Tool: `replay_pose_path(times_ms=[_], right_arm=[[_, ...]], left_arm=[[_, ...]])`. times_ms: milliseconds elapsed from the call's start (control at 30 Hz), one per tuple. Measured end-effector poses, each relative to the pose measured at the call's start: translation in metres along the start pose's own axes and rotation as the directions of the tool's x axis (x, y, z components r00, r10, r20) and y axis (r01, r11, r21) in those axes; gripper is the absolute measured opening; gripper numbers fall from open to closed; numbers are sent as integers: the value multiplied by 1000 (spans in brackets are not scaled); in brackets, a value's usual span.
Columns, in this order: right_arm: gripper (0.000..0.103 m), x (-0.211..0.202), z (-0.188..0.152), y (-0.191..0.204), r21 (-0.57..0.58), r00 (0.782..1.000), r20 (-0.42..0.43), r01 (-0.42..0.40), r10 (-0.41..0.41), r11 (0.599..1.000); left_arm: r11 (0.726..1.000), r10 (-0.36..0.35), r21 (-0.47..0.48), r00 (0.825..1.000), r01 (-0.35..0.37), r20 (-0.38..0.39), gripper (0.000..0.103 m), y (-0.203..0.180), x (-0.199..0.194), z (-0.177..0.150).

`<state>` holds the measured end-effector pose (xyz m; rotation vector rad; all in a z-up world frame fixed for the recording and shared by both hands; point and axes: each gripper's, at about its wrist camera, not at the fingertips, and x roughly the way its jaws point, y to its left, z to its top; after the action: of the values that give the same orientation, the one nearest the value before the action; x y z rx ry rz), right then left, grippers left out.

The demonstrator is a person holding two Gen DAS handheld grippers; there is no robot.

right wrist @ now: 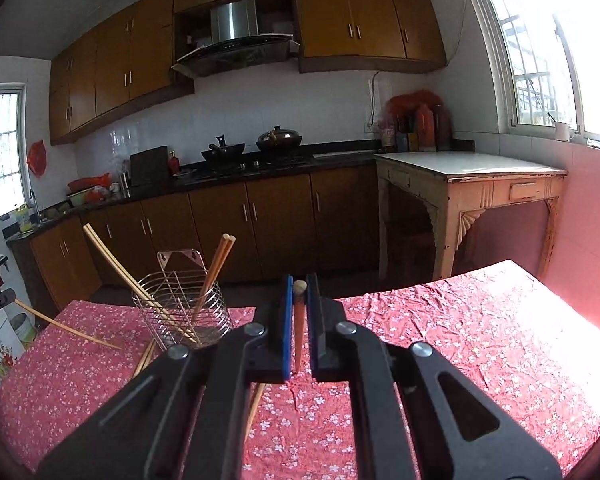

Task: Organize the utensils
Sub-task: 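Lift both held chopsticks and carry them over the wire basket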

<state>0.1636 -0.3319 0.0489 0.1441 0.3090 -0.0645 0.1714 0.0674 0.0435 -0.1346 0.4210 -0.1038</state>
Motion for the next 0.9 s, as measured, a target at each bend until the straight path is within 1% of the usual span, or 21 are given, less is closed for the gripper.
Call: replay_pose_path(times_ms=[200, 467, 667, 767, 833, 900], right_arm=[[7, -1, 9, 2, 16, 999, 25, -21, 21, 1000], [7, -5, 14, 1, 20, 999, 34, -37, 37, 999], [7, -30, 37, 16, 18, 990, 62, -128, 127, 992], [7, -43, 56, 26, 33, 977, 83, -201, 198, 979], [7, -48, 71, 35, 50, 963, 94, -256, 251, 965], [7, -51, 87, 45, 55, 954, 112, -284, 277, 957]], left_arm=[[1000, -2, -7, 999, 2, 39, 7, -2, -3, 15], [1000, -9, -7, 999, 10, 48, 7, -6, -3, 17], [1000, -22, -11, 997, 23, 72, 7, -12, -12, 32], [999, -33, -3, 995, 34, 97, 7, -23, -19, 45], [999, -43, 6, 992, 43, 122, 7, -34, -24, 57], [999, -53, 9, 988, 52, 144, 7, -45, -28, 69]])
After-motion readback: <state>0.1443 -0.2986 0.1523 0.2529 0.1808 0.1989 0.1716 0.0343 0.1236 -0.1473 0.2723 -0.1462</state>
